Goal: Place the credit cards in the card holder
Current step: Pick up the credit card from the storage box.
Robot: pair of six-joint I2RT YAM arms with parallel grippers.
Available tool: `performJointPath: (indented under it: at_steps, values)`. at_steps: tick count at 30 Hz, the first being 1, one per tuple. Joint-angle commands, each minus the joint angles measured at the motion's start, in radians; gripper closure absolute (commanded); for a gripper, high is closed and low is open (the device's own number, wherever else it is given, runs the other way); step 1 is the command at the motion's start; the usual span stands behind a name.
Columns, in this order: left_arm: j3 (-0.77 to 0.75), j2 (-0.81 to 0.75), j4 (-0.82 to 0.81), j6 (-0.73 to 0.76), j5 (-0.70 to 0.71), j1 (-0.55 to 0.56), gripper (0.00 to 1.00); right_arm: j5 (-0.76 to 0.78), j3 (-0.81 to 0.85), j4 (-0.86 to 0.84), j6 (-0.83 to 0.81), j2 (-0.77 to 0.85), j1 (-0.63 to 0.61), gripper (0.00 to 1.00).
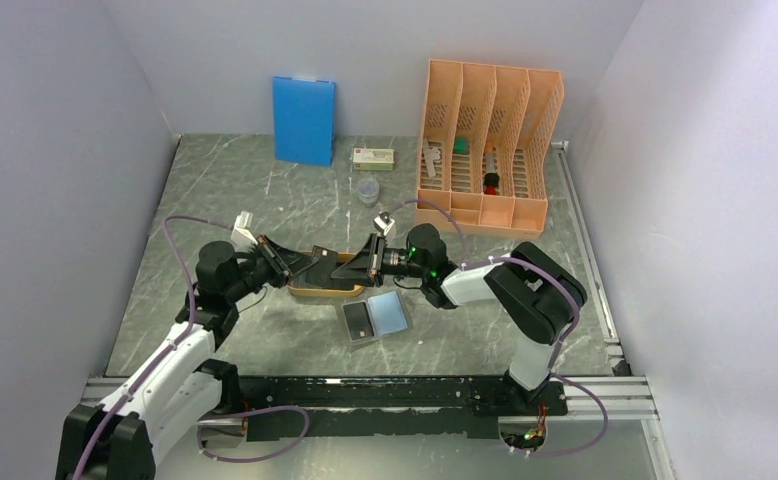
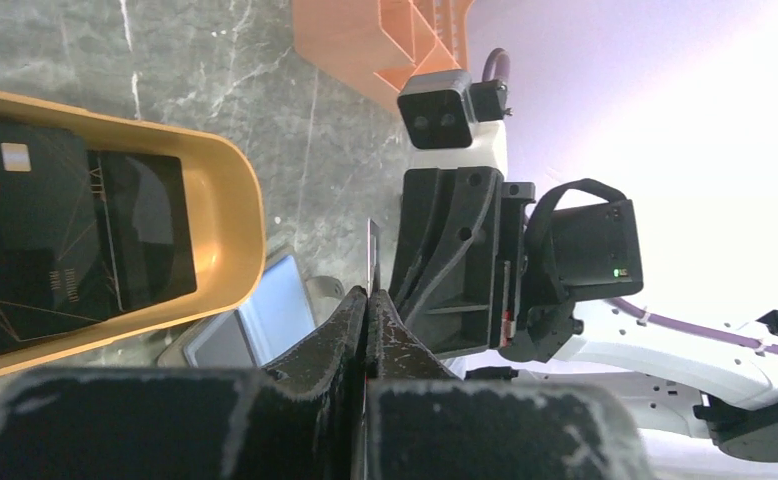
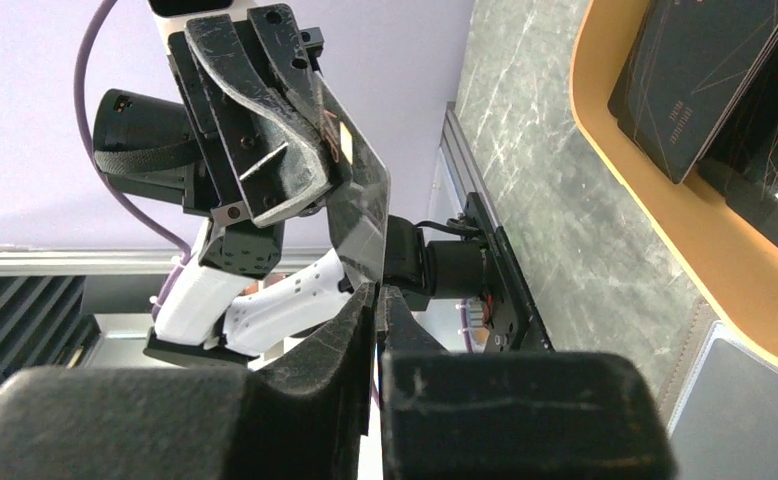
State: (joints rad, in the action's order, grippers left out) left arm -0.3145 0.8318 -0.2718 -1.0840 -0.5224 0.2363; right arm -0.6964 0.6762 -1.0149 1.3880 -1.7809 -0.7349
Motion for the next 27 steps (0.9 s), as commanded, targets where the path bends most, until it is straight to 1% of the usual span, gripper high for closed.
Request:
performJointPath:
  at_steps: [1,3,9,12,14,16,24,26,27]
  values:
    - [0.024,-0.024,-0.042,-0.019,-0.063,0.001,0.95,0.014,0.022,-0.035,0.001,0.029,-0.001,0.9]
    - [0.03,-0.03,-0.053,-0.031,-0.068,0.001,0.95,0.016,0.032,-0.036,0.004,0.024,-0.007,0.85]
    - [0.043,-0.059,-0.072,-0.082,-0.072,0.001,0.95,0.026,0.018,-0.092,0.04,0.029,-0.011,0.65]
    - [0.043,-0.063,-0.102,-0.117,-0.083,0.001,0.95,0.028,0.007,-0.104,0.048,0.04,-0.011,0.62]
    - [0.042,-0.063,-0.119,-0.132,-0.087,0.001,0.95,0.029,0.005,-0.11,0.053,0.042,-0.012,0.64]
    - [0.039,-0.063,-0.125,-0.139,-0.09,0.001,0.95,0.031,0.006,-0.12,0.063,0.043,-0.012,0.67]
    - [0.054,-0.068,-0.13,-0.145,-0.091,0.001,0.95,0.058,-0.019,-0.177,0.094,0.055,-0.015,0.99]
    - [0.047,-0.068,-0.104,-0.119,-0.093,0.001,0.94,0.056,-0.024,-0.171,0.085,0.071,-0.015,1.0]
    - [0.024,-0.068,-0.049,-0.078,-0.086,0.001,0.9,0.05,-0.022,-0.144,0.066,0.088,-0.014,1.0]
